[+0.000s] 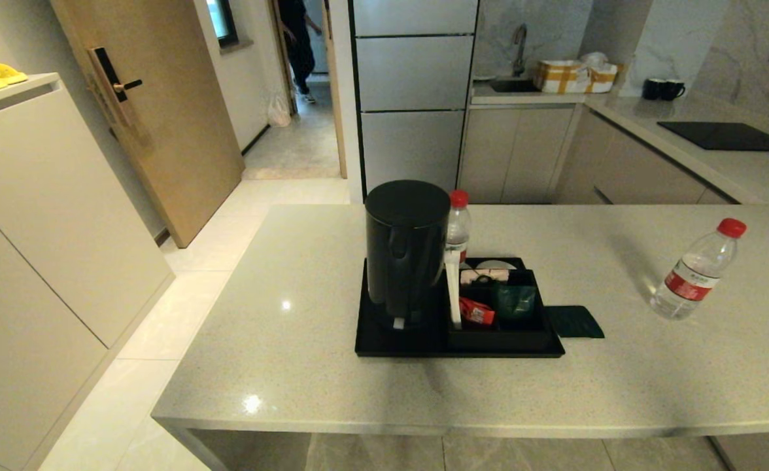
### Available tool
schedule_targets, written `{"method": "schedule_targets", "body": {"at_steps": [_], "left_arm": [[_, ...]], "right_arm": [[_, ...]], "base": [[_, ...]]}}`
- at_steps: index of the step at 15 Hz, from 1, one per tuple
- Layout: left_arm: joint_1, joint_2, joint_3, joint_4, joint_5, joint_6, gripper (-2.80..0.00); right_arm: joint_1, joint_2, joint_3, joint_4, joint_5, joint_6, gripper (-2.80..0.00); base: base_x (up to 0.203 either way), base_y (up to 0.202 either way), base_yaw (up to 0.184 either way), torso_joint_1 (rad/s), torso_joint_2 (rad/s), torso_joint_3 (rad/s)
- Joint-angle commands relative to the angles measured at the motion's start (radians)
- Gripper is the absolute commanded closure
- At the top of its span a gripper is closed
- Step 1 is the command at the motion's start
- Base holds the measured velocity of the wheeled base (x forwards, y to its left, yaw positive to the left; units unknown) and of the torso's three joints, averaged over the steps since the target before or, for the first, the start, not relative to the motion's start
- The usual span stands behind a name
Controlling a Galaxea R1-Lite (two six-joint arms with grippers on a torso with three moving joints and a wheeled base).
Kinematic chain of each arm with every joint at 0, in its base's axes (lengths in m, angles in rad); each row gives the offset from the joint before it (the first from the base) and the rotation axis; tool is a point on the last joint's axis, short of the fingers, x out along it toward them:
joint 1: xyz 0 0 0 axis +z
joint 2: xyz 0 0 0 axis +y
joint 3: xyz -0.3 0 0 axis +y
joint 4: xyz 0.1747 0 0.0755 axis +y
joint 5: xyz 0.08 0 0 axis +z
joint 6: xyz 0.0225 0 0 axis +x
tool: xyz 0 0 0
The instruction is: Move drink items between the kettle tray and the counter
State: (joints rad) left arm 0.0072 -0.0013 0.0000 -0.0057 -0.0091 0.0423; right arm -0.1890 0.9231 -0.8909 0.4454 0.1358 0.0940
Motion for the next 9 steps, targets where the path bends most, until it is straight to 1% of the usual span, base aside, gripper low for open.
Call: {"method": "schedule_targets", "body": {"at_steps": [1,2,3,4,5,6,7,9], "left_arm": [[0.0,0.001,0.0,0.0,0.0,0.001,0.0],[0.0,0.001,0.0,-0.002,0.0,0.001,0.0],[0.0,0.001,0.0,0.0,0.0,0.001,0.0],[0.0,0.001,0.0,0.0,0.0,0.001,0.0],[0.0,0.001,0.0,0.0,0.0,0.001,0.0],[0.0,0.001,0.0,0.0,0.0,0.001,0.0],[0.0,0.001,0.0,-0.002,0.0,0.001,0.0],[0.0,0.001,0.0,0.0,0.0,0.001,0.0]], "right_arm": [[0.005,-0.278,-0.004,0.148,0.03,-0.014,0.0],[0.02,-0.356,-0.008,0.231,0.039,-0.025,0.0],[0.059,-0.431,-0.013,0.317,0.043,-0.039,0.0],[0.137,-0.485,-0.019,0.396,0.036,-0.05,0.0],[0.193,-0.538,-0.013,0.451,0.009,-0.05,0.0],[0.211,-0.581,0.006,0.485,-0.021,-0.04,0.0],[0.212,-0.634,0.051,0.482,-0.046,-0.025,0.0],[0.198,-0.76,0.158,0.472,-0.124,0.012,0.0]], "base": [[0.0,0.0,0.0,0.0,0.0,0.0],[0.0,0.0,0.0,0.0,0.0,0.0],[0.0,0.0,0.0,0.0,0.0,0.0],[0.0,0.0,0.0,0.0,0.0,0.0],[0.0,0.0,0.0,0.0,0.0,0.0],[0.0,0.0,0.0,0.0,0.0,0.0],[0.0,0.0,0.0,0.0,0.0,0.0],[0.0,0.0,0.0,0.0,0.0,0.0]]}}
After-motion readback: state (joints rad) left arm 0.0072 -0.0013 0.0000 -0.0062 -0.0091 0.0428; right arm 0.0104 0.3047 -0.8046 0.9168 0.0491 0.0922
